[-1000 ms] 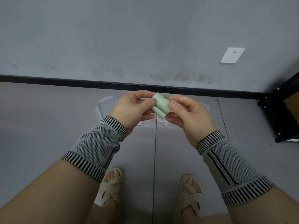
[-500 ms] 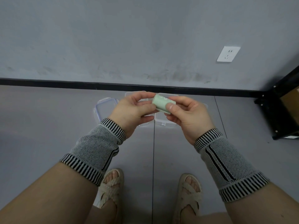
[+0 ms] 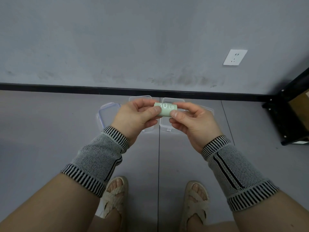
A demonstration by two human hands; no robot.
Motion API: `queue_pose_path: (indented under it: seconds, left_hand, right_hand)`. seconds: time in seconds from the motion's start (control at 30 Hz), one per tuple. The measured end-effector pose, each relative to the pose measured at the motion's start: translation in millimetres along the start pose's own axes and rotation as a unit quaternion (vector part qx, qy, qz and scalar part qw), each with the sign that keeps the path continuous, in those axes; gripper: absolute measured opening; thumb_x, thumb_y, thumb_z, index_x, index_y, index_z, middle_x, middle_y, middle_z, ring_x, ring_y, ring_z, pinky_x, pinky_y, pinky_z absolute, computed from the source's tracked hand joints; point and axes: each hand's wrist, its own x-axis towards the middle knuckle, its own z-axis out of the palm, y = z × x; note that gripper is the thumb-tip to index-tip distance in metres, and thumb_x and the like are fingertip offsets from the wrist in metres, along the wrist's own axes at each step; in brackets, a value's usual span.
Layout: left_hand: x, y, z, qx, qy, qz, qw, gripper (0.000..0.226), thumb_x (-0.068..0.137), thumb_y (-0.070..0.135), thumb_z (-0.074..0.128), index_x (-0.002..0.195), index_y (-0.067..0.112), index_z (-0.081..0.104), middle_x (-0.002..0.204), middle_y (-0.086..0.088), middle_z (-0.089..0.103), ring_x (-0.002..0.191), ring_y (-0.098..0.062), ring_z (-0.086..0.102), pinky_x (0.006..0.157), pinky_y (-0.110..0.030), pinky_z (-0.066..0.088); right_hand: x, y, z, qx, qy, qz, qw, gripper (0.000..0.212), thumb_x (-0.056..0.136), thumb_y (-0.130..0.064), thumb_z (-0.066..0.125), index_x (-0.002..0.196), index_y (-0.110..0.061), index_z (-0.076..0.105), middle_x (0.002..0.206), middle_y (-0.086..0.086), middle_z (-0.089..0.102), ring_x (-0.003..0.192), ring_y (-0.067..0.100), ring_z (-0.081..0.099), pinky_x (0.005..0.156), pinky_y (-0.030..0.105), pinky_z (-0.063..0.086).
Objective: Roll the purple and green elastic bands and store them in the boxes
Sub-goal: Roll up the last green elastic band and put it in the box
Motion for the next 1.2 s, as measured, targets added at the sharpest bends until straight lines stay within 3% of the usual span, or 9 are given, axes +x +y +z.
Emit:
queue_pose_path:
  seconds: [0.1, 0.23, 0.43, 0.57, 0.7, 0.87, 1.07, 1.2]
  left_hand:
    - [-2.3, -0.4, 1.8, 0.026, -0.002, 0.004, 1.000, 0.019, 0.084, 0.009, 0.064, 0.103, 0.011, 0.064, 0.098, -0.008, 0.071, 0.091, -0.017, 0.068, 0.080, -0.030, 0.054]
    - [-3.7, 3.2, 6.0, 0.052, 0.031, 0.018, 0.998, 0.020, 0.081, 0.007, 0.067, 0.099, 0.016, 0.068, 0.097, -0.009, 0.070, 0.087, -0.019, 0.063, 0.071, -0.024, 0.053]
    - [11.5, 12.0, 13.3, 0.068, 0.049, -0.005, 0.996, 0.016, 0.083, 0.008, 0.067, 0.097, 0.014, 0.068, 0.094, -0.009, 0.070, 0.083, -0.016, 0.065, 0.070, -0.021, 0.054]
    - [39.8, -0.7, 9.6, 0.076, 0.038, -0.040, 0.996, 0.020, 0.084, 0.008, 0.066, 0.104, 0.008, 0.067, 0.092, -0.009, 0.071, 0.085, -0.016, 0.068, 0.073, -0.023, 0.055]
    - [90.2, -37.9, 2.2, 0.124, 0.031, -0.054, 0.990, 0.019, 0.084, 0.011, 0.066, 0.102, 0.010, 0.068, 0.086, -0.004, 0.072, 0.085, -0.015, 0.070, 0.079, -0.026, 0.056]
    - [185.2, -119.2, -13.9, 0.185, 0.048, -0.054, 0.980, 0.029, 0.082, 0.014, 0.069, 0.111, 0.013, 0.064, 0.085, -0.001, 0.073, 0.081, -0.016, 0.071, 0.078, -0.031, 0.058]
    - [266.4, -202.1, -14.2, 0.231, 0.076, -0.064, 0.968, 0.024, 0.082, 0.022, 0.069, 0.106, 0.019, 0.066, 0.082, 0.007, 0.071, 0.080, -0.011, 0.069, 0.081, -0.034, 0.057]
    - [290.9, -228.8, -11.0, 0.272, 0.061, -0.062, 0.958, 0.030, 0.085, 0.027, 0.065, 0.114, 0.018, 0.066, 0.086, 0.008, 0.071, 0.083, -0.008, 0.068, 0.084, -0.033, 0.056]
  right_hand:
    - [0.6, -1.4, 1.5, -0.009, 0.029, -0.018, 0.999, 0.022, 0.078, -0.004, 0.071, 0.099, -0.012, 0.069, 0.081, 0.008, 0.070, 0.069, 0.014, 0.066, 0.070, 0.027, 0.055]
    - [-0.7, -5.9, 3.3, -0.013, 0.066, -0.026, 0.997, 0.018, 0.078, -0.006, 0.072, 0.092, -0.016, 0.067, 0.081, 0.009, 0.070, 0.070, 0.016, 0.068, 0.071, 0.029, 0.057]
    - [14.4, -11.9, 0.6, -0.013, 0.067, 0.018, 0.998, 0.017, 0.081, -0.012, 0.072, 0.097, -0.018, 0.068, 0.091, 0.010, 0.070, 0.081, 0.021, 0.069, 0.079, 0.033, 0.057]
    - [40.3, 1.2, -6.3, -0.028, 0.067, 0.046, 0.996, 0.019, 0.080, -0.013, 0.073, 0.098, -0.018, 0.070, 0.085, 0.009, 0.070, 0.076, 0.017, 0.068, 0.074, 0.029, 0.056]
    - [85.4, 38.0, -17.8, -0.050, 0.086, 0.066, 0.993, 0.025, 0.079, -0.010, 0.073, 0.104, -0.010, 0.068, 0.084, 0.010, 0.070, 0.073, 0.016, 0.067, 0.075, 0.028, 0.056]
    - [166.5, 120.8, -37.2, -0.065, 0.126, 0.097, 0.985, 0.016, 0.078, -0.011, 0.075, 0.092, -0.018, 0.069, 0.080, 0.008, 0.071, 0.074, 0.019, 0.068, 0.079, 0.035, 0.058]
    - [242.1, 201.8, -62.4, -0.075, 0.166, 0.133, 0.974, 0.015, 0.080, -0.017, 0.073, 0.094, -0.021, 0.069, 0.083, 0.006, 0.071, 0.076, 0.018, 0.068, 0.078, 0.032, 0.058]
    - [266.0, 227.1, -74.6, -0.056, 0.185, 0.159, 0.968, 0.014, 0.079, -0.018, 0.074, 0.091, -0.020, 0.068, 0.083, 0.006, 0.069, 0.076, 0.018, 0.067, 0.076, 0.030, 0.057]
